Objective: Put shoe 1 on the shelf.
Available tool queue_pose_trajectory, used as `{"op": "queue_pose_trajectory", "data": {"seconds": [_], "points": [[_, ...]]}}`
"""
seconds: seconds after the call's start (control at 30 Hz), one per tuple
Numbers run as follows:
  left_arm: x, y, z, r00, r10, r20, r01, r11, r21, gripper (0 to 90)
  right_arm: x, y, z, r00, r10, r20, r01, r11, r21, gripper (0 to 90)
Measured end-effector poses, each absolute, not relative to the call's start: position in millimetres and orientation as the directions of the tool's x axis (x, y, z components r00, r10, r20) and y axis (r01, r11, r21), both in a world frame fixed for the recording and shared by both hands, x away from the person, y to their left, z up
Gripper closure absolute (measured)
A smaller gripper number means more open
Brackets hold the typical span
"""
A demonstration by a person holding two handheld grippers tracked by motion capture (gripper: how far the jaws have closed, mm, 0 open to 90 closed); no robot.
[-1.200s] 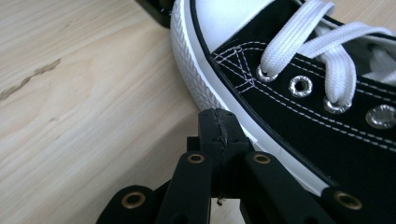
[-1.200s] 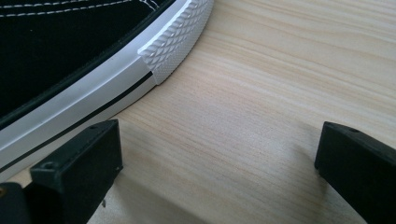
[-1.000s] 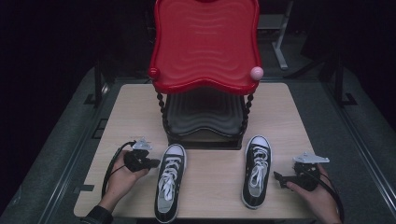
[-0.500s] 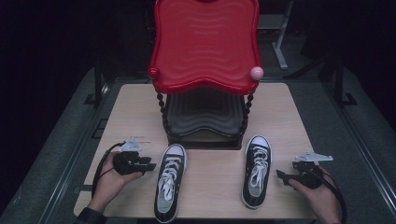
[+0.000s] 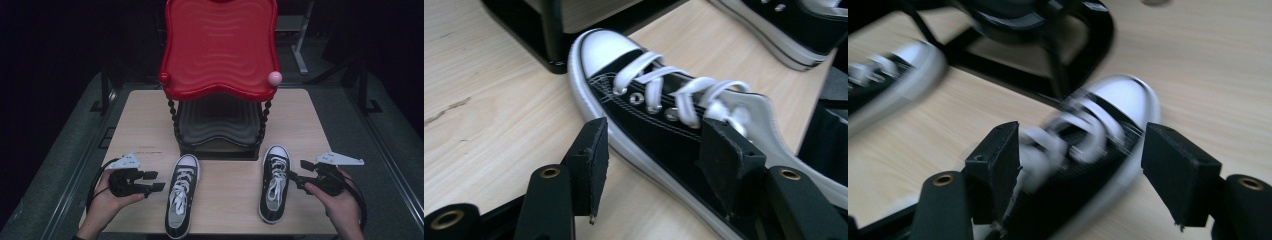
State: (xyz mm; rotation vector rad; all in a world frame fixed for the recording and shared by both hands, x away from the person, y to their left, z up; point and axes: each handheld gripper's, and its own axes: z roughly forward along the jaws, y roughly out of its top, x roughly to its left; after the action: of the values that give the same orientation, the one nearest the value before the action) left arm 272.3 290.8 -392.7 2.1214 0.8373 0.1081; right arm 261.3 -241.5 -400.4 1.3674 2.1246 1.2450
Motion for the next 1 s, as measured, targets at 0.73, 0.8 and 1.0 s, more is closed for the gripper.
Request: {"op": "queue_pose_trajectory", "data": {"seconds": [0.73, 0.8, 1.0], "points": [[259, 265, -404, 0.824, 0.522, -0.221, 0.495, -0.472, 0.729, 44.4, 253, -101, -386, -0.734, 0.643, 0.218, 0.487, 0.275, 0.829, 32.4], [260, 263, -407, 0.829, 0.516, -0.214, 0.488, -0.481, 0.728, 47.4, 253, -92, -387, -0.743, 0.631, 0.223, 0.484, 0.277, 0.83, 32.4], [263, 264, -413, 0.838, 0.498, -0.224, 0.484, -0.488, 0.727, 62.9, 253, -67, -391, -0.773, 0.59, 0.232, 0.473, 0.291, 0.832, 32.6]]}}
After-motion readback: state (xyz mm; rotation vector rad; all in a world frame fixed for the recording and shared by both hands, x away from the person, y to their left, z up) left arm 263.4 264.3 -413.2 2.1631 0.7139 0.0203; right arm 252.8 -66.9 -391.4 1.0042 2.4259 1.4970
